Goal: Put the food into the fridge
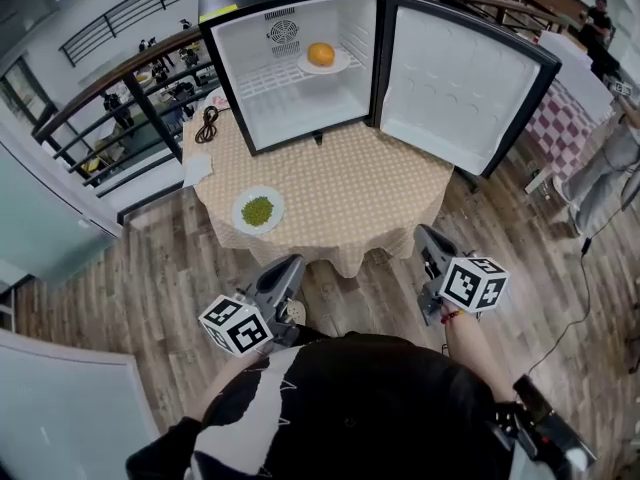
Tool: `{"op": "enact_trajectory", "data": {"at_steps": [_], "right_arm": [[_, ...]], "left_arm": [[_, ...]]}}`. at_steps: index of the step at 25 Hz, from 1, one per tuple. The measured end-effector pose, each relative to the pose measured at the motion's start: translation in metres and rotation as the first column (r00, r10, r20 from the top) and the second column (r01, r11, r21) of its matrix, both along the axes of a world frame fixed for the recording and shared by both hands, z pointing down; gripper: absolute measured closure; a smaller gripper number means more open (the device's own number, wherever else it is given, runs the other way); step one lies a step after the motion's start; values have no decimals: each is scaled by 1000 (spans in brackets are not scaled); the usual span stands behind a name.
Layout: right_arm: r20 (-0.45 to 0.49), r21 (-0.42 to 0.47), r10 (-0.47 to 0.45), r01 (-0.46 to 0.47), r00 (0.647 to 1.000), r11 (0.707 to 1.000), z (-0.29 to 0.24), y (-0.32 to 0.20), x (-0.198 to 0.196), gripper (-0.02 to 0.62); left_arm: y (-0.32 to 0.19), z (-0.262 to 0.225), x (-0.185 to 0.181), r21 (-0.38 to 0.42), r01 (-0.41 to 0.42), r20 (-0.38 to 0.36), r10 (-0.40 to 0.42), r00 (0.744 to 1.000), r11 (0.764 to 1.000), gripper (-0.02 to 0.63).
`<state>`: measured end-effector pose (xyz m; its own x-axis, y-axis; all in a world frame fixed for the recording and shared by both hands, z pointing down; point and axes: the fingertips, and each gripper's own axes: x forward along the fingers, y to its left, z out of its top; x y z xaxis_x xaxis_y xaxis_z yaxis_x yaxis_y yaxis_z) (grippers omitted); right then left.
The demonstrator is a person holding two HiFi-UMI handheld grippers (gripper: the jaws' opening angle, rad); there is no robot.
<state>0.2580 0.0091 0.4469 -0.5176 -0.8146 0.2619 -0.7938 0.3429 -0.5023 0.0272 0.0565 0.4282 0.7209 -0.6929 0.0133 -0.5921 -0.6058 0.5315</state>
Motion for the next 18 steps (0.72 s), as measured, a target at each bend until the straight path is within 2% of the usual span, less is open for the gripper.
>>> {"op": "enact_trajectory", "data": {"at_steps": [10,18], "right_arm": [[7,-38,-29,29,1000,999,30,39,8,578],[10,-68,-37,38,999,997,47,55,7,578]], "left_arm": [[44,25,13,-48,31,21,-30,999,998,592],[60,37,19,-80,27,29,-25,999,996,592]]}}
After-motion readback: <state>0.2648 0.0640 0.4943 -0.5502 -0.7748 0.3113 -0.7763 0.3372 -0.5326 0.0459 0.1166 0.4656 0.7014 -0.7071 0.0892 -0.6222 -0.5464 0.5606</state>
